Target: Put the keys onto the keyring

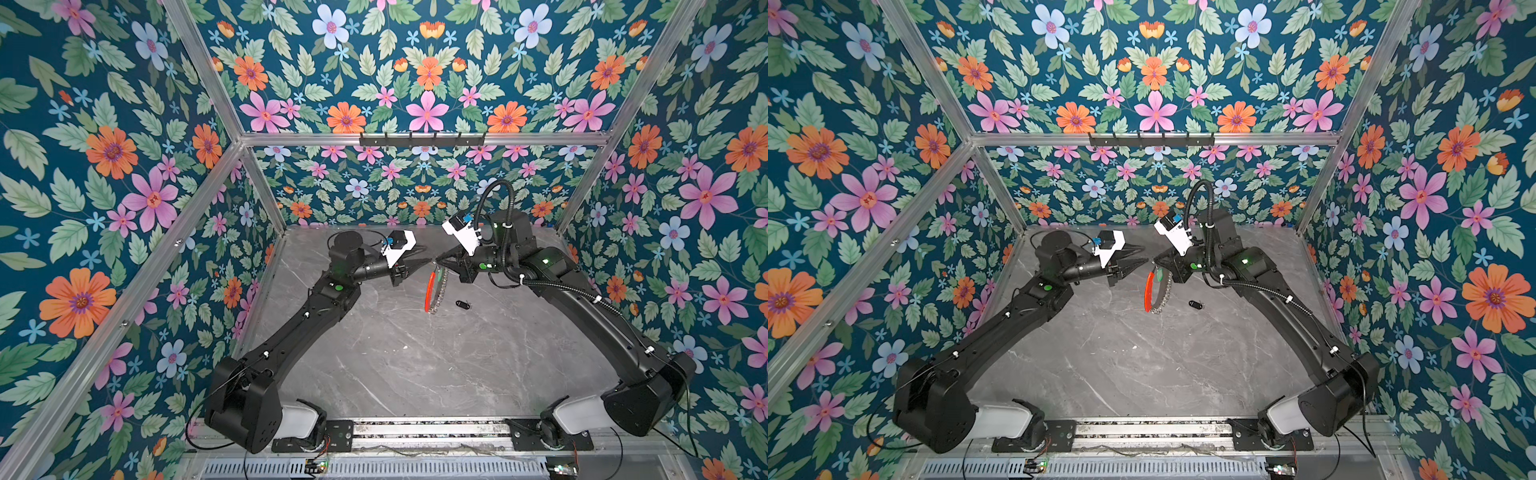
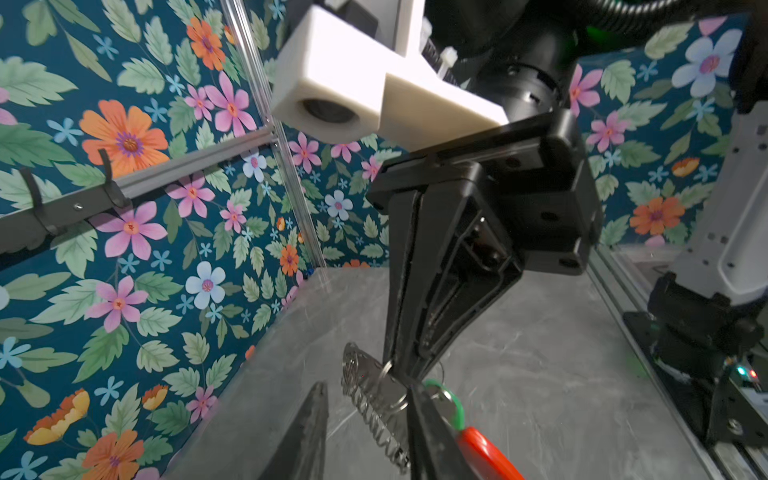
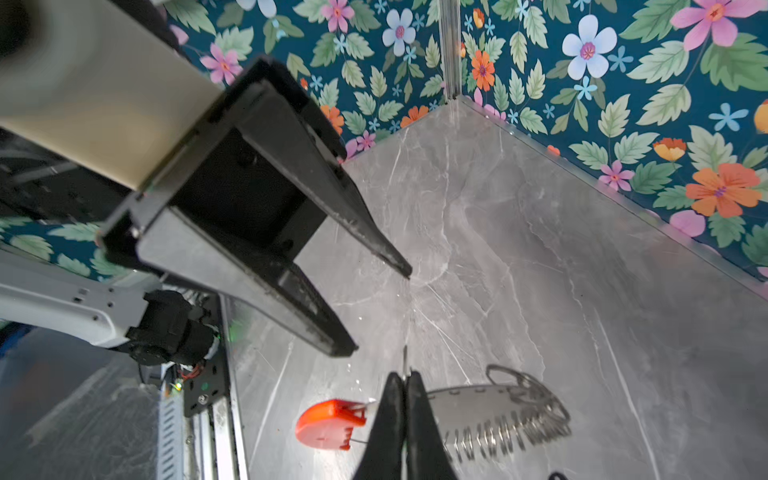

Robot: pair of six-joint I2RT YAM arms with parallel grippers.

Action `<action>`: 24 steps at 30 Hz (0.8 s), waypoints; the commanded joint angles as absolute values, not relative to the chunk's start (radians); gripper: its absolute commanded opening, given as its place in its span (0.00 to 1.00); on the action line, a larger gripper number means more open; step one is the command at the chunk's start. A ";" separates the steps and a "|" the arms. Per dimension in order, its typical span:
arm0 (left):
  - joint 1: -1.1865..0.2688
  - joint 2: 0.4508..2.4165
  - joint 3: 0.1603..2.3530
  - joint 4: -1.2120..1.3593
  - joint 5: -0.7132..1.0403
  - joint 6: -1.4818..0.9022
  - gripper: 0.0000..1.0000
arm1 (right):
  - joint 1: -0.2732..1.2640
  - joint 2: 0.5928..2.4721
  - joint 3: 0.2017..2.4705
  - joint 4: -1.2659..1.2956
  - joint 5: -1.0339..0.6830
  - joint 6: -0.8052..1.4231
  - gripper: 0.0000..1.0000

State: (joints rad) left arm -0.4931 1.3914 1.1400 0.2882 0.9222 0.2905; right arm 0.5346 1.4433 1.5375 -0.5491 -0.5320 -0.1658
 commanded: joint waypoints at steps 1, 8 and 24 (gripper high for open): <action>-0.492 1.428 1.210 0.045 1.026 0.428 0.25 | 0.548 1.426 1.526 -0.563 -0.512 -0.292 0.00; -0.492 1.451 1.241 0.046 1.084 0.404 0.20 | 0.552 1.403 1.490 -0.540 -0.537 -0.293 0.00; -0.492 1.474 1.256 0.067 1.118 0.372 0.27 | 0.558 1.396 1.488 -0.518 -0.584 -0.269 0.00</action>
State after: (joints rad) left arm -0.4927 1.4708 1.2472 0.0475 1.0966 0.3882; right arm 0.5549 1.4036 1.4864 -0.5556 -0.5392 -0.2638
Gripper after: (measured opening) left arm 0.266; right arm 0.051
